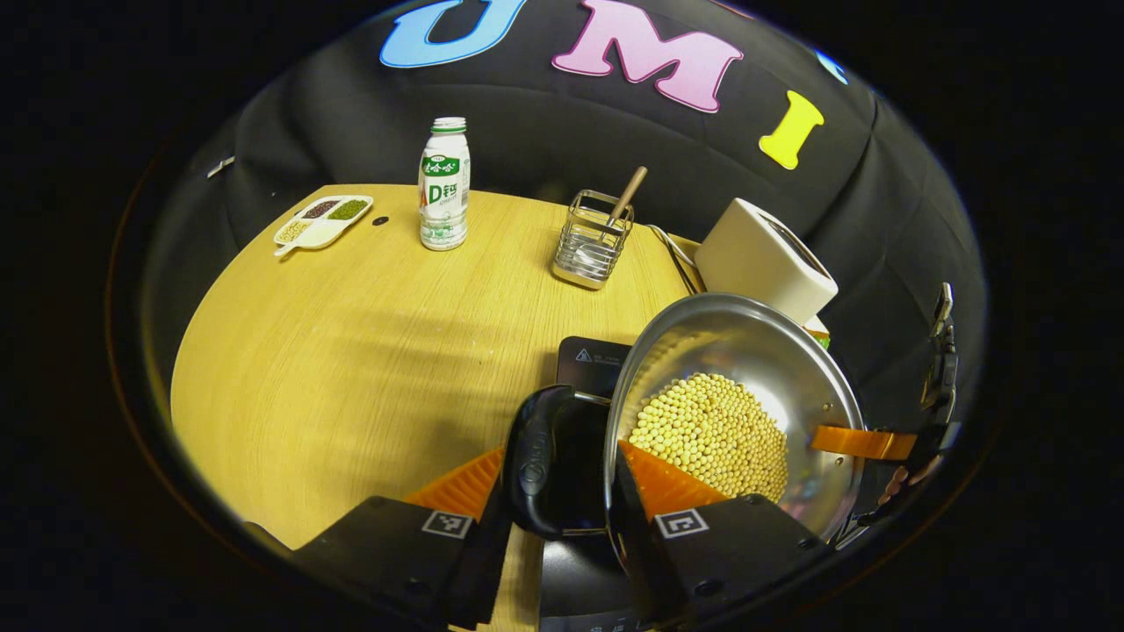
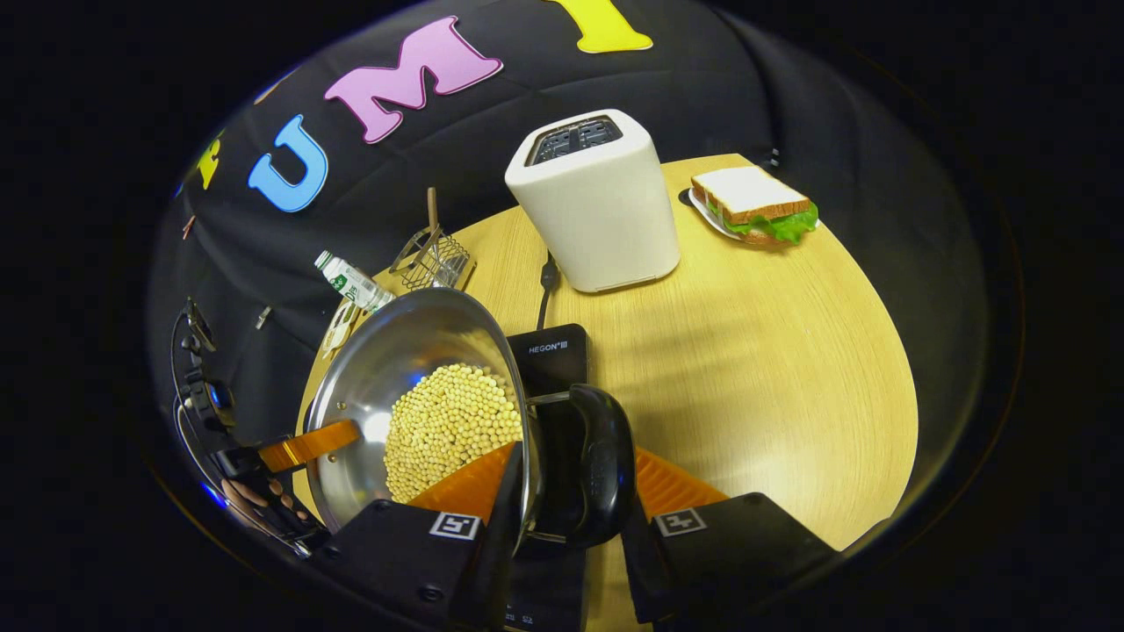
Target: First push the handle of the pot to place it horizontally, then grasp the pot with both hands and set it on the induction cooktop.
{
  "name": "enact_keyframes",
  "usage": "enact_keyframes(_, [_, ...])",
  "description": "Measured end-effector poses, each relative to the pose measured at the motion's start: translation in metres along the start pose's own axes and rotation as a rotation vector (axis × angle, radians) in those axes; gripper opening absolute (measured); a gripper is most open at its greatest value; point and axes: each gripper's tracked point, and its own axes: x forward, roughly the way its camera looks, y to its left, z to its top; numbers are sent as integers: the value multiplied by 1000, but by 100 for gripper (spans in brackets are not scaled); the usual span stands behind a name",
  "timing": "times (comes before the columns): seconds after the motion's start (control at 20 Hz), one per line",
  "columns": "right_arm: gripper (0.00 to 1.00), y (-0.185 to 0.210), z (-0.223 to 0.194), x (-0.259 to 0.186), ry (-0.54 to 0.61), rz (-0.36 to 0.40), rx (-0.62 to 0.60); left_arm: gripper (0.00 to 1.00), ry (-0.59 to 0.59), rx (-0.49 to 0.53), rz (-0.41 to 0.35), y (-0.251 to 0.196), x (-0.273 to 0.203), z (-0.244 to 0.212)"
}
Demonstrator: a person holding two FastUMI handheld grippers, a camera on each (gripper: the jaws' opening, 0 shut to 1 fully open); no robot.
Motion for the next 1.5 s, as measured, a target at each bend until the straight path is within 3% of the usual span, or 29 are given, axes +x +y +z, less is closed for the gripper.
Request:
enact_keyframes(0.1, [59,-4,0,-4,-13,-31,-16,65,0,-5,4,0,-3,-1])
enact_keyframes(0.15, [66,-7,1,-6,-22,-47,-26,69,-7,-7,0,-1,-6,0])
enact_keyframes(0.3, [87,-8,2,-24,-57,-72,-30,97,-64,11,2,-1,-22,10])
enact_keyframes(0.35, [99,-9,2,-33,-76,-94,-39,96,-81,14,-7,-3,-29,12])
enact_keyframes(0.55, [99,6,4,-77,-180,-143,-69,96,-183,34,-23,-2,-76,21])
enact_keyframes(0.7, [99,19,12,-120,-279,-164,-104,95,-350,89,77,17,-127,40])
enact_keyframes(0.85, [99,31,35,-172,-442,-196,-126,95,-495,161,106,18,-190,53])
enact_keyframes(1.25, [98,76,49,-291,-855,-237,-150,95,-729,174,95,17,-313,51])
enact_keyframes(1.35, [98,83,38,-307,-899,-239,-147,96,-773,200,100,17,-331,44])
enact_keyframes(1.5, [98,86,12,-314,-914,-245,-140,95,-796,225,50,4,-340,19])
